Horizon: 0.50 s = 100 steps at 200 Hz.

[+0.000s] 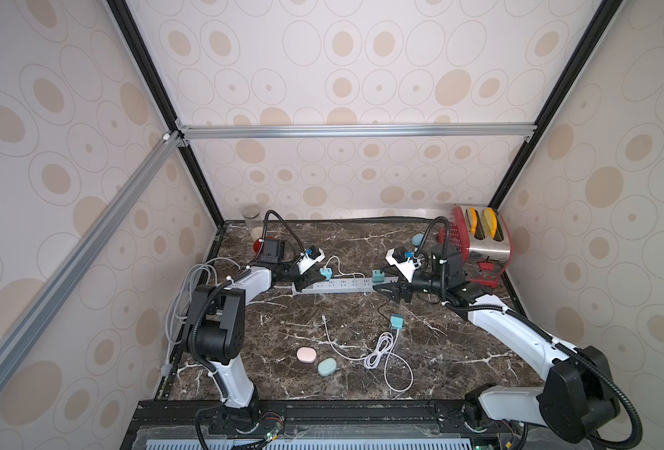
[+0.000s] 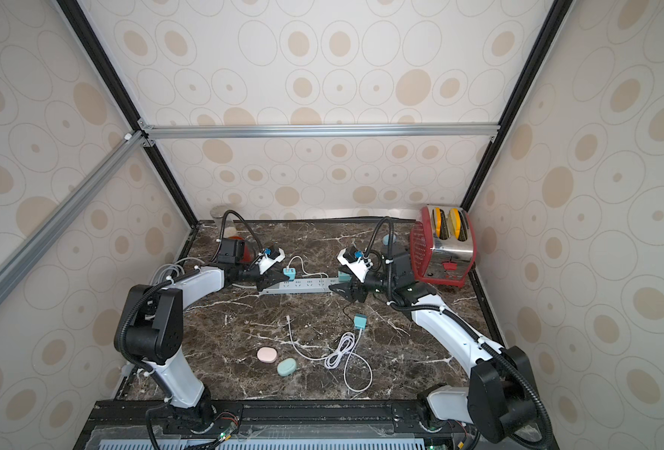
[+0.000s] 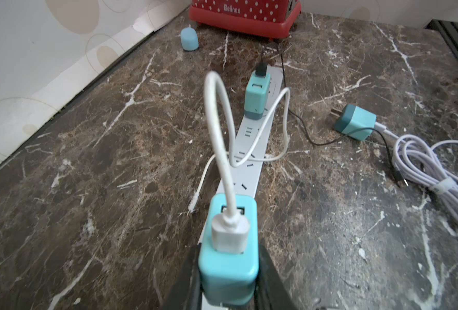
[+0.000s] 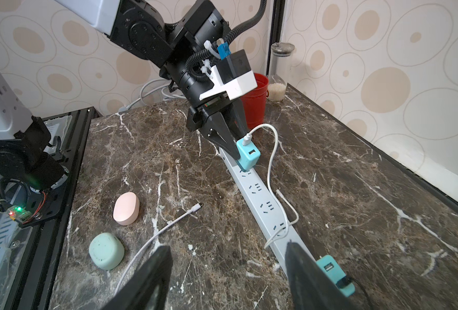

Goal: Charge the bluetooth headset
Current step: Insert the plug into the socket.

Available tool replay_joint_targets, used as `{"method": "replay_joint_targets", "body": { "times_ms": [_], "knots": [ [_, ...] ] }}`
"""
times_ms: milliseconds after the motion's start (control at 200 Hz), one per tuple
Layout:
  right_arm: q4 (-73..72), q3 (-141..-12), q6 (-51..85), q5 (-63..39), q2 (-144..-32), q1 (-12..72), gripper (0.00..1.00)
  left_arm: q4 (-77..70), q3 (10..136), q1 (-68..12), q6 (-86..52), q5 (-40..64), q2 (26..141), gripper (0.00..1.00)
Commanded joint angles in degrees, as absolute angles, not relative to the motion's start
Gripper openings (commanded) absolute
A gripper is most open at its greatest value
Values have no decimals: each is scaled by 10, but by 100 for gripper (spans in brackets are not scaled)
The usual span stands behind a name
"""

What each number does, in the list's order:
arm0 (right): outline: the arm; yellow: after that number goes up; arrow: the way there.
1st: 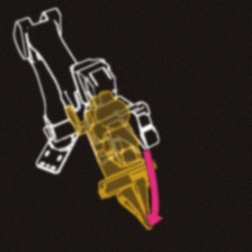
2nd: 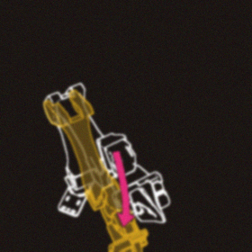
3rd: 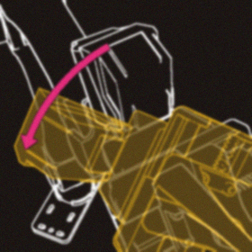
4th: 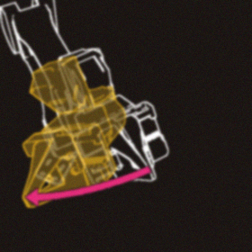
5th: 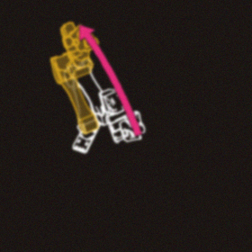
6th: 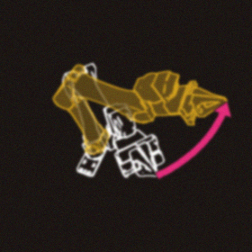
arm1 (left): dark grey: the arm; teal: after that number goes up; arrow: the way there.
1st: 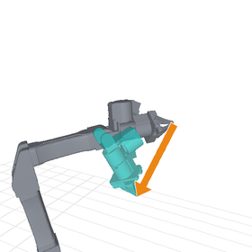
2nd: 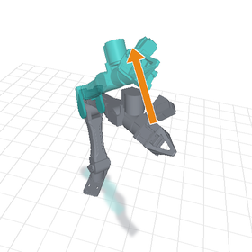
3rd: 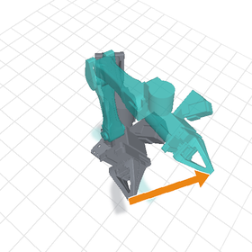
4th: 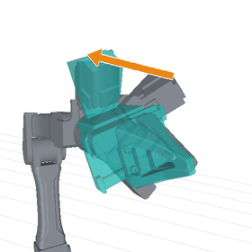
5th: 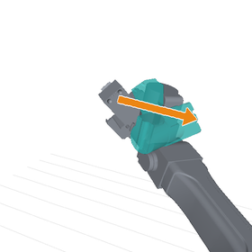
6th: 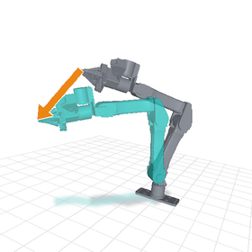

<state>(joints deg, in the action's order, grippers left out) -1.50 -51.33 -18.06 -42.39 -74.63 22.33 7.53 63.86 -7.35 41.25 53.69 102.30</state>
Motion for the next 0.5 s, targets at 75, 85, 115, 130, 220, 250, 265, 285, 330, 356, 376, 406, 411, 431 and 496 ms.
{"method": "replay_joint_targets", "body": {
  "times_ms": [75,85,115,130,220,250,265,285,330,356,376,406,411,431,496],
  "knots": [
    [-33,-508,-190,-428,-770,216,70,199,706,-63,516,536,1032,0],
    [-36,-509,-189,-429,-774,216,70,192,704,-64,512,539,1033,0],
    [-45,-513,-182,-435,-787,216,70,180,697,-63,508,544,1029,0],
    [-50,-517,-179,-439,-794,216,70,173,693,-64,504,549,1026,0],
    [-50,-560,-150,-459,-845,222,70,112,662,-63,464,585,1008,0],
    [-50,-572,-145,-463,-860,229,71,101,656,-64,459,591,1002,0],
    [-51,-578,-146,-463,-866,233,71,98,652,-63,457,591,999,0],
    [-53,-584,-151,-461,-873,240,72,94,649,-63,454,591,995,0],
    [-62,-593,-168,-448,-886,260,73,95,644,-63,457,584,990,0],
    [-66,-599,-177,-442,-895,270,74,104,645,-63,464,574,990,0],
    [-67,-607,-183,-439,-904,276,74,115,648,-62,474,567,991,0],
    [-65,-621,-191,-437,-920,285,74,137,656,-62,488,558,995,0],
    [-65,-624,-191,-437,-923,286,74,142,658,-62,491,556,995,0],
    [-63,-634,-192,-437,-933,290,74,158,664,-62,502,552,998,0],
    [-62,-668,-199,-443,-970,298,72,192,679,-60,524,556,1008,0]
  ]
}}
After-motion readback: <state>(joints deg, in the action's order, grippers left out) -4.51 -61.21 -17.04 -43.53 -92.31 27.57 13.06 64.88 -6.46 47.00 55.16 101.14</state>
